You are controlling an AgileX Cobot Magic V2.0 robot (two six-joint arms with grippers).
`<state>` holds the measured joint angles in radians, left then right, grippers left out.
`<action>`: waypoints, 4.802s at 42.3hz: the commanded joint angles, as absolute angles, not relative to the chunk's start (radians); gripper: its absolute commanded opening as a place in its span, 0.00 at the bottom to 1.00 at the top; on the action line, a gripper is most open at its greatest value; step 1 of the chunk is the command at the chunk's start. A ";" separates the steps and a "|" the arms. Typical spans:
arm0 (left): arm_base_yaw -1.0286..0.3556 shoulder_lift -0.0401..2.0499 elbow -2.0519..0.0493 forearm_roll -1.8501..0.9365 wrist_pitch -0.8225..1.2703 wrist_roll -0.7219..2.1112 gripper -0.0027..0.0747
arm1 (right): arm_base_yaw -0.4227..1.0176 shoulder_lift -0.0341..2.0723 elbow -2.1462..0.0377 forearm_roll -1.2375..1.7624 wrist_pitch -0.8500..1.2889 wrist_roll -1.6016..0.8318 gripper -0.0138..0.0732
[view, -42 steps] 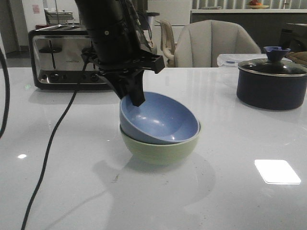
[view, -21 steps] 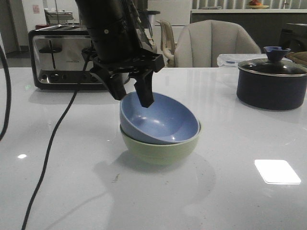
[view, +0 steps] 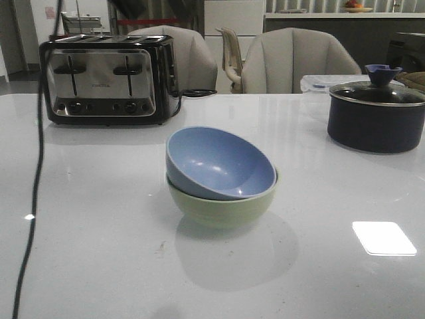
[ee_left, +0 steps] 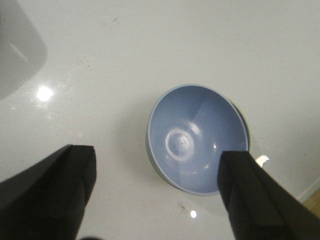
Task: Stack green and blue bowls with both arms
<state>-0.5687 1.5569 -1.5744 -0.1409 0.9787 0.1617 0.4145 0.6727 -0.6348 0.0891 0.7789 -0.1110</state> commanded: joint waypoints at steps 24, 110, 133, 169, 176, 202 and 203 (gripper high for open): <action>-0.578 0.525 -0.792 -0.159 0.616 0.162 0.65 | 0.414 0.668 -0.663 0.087 0.722 -0.117 0.74; -0.105 -0.028 0.022 -0.158 -0.051 0.138 0.17 | 0.414 0.665 -0.663 0.088 0.736 -0.117 0.20; -0.038 -0.028 0.025 -0.034 -0.052 0.007 0.17 | 0.414 0.665 -0.663 0.088 0.752 -0.117 0.20; -0.055 -0.026 0.025 -0.034 -0.051 0.007 0.17 | 0.414 0.665 -0.663 0.088 0.752 -0.117 0.20; -0.055 -0.026 0.025 -0.034 -0.051 0.007 0.17 | 0.414 0.657 -0.658 0.088 0.749 -0.117 0.20; -0.055 -0.026 0.025 -0.034 -0.051 0.007 0.17 | 0.054 0.006 -0.081 0.051 0.143 -0.117 0.20; -0.055 -0.026 0.025 -0.034 -0.051 0.007 0.17 | 0.053 -0.005 -0.059 0.051 0.126 -0.117 0.20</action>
<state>-0.0470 -0.0039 0.0057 -0.0341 0.0379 0.0159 0.0668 0.0266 -0.0950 0.0529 0.2908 -0.1110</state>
